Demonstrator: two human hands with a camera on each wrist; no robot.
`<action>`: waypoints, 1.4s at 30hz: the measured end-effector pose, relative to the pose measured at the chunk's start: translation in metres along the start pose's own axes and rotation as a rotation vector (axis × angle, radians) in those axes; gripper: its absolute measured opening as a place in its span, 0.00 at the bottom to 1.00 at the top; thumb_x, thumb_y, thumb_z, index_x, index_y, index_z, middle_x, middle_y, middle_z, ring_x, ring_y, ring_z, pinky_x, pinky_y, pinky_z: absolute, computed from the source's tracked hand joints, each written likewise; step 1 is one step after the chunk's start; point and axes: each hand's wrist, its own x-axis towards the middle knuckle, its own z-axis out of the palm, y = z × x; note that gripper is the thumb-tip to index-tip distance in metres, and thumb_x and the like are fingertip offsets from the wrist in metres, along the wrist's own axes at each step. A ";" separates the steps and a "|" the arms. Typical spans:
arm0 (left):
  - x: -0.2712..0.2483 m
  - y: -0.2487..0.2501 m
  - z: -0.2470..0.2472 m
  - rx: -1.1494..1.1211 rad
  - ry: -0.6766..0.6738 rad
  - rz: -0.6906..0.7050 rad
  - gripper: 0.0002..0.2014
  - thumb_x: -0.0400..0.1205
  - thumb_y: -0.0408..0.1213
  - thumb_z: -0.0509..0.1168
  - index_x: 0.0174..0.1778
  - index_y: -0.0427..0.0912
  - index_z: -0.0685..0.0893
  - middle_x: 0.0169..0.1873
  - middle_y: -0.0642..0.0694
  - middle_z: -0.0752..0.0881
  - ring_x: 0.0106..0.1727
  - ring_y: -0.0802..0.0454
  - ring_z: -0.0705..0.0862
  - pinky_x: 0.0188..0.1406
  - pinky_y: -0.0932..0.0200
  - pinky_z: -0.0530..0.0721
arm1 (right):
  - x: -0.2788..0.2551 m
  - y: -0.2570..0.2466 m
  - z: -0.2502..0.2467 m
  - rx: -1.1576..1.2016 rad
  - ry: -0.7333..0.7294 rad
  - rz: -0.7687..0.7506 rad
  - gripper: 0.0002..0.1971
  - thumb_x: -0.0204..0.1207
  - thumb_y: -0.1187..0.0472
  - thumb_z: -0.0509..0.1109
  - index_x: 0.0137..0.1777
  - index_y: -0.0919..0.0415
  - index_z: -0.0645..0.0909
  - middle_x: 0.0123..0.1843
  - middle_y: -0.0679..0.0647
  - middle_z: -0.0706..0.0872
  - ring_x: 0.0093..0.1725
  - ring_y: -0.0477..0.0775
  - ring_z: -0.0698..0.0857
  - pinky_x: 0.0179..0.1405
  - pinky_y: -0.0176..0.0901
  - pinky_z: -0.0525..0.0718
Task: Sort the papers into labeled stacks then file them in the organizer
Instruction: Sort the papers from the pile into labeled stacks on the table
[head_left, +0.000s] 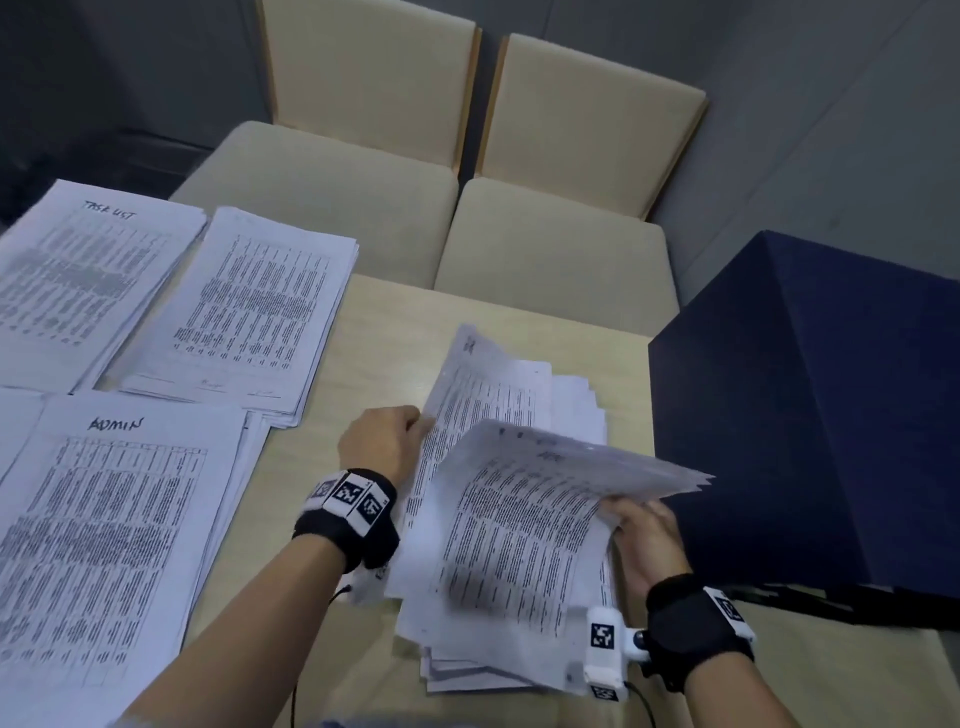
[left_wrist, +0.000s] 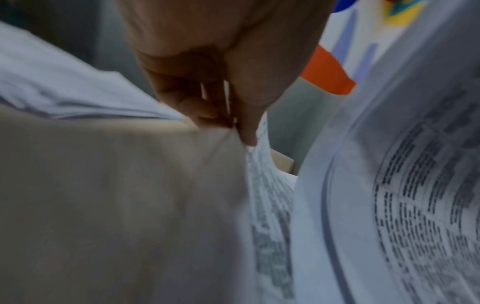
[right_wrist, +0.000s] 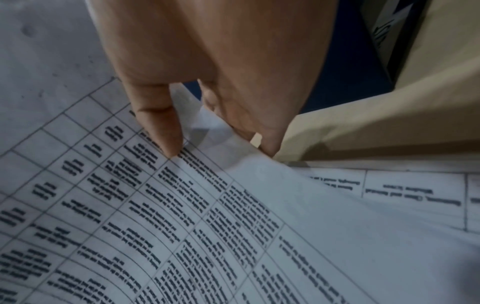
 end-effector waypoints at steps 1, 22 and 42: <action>-0.002 0.004 -0.002 0.081 0.011 0.050 0.24 0.86 0.56 0.56 0.32 0.44 0.81 0.25 0.50 0.79 0.30 0.44 0.80 0.27 0.58 0.72 | 0.001 -0.001 0.000 -0.017 -0.004 0.012 0.09 0.72 0.80 0.65 0.43 0.69 0.83 0.45 0.65 0.87 0.51 0.63 0.85 0.63 0.57 0.80; -0.004 -0.006 0.013 -0.573 -0.282 -0.077 0.13 0.78 0.23 0.63 0.54 0.43 0.82 0.60 0.44 0.82 0.60 0.48 0.81 0.59 0.57 0.78 | 0.003 -0.009 0.009 -0.046 -0.046 -0.037 0.11 0.72 0.83 0.64 0.48 0.73 0.84 0.40 0.61 0.90 0.45 0.59 0.89 0.41 0.36 0.86; -0.011 -0.001 0.010 -0.377 -0.332 -0.142 0.03 0.77 0.33 0.67 0.43 0.45 0.82 0.41 0.48 0.87 0.45 0.47 0.85 0.41 0.59 0.79 | 0.004 0.000 -0.009 0.144 0.067 0.092 0.12 0.64 0.73 0.72 0.48 0.67 0.81 0.48 0.66 0.85 0.53 0.65 0.85 0.63 0.59 0.79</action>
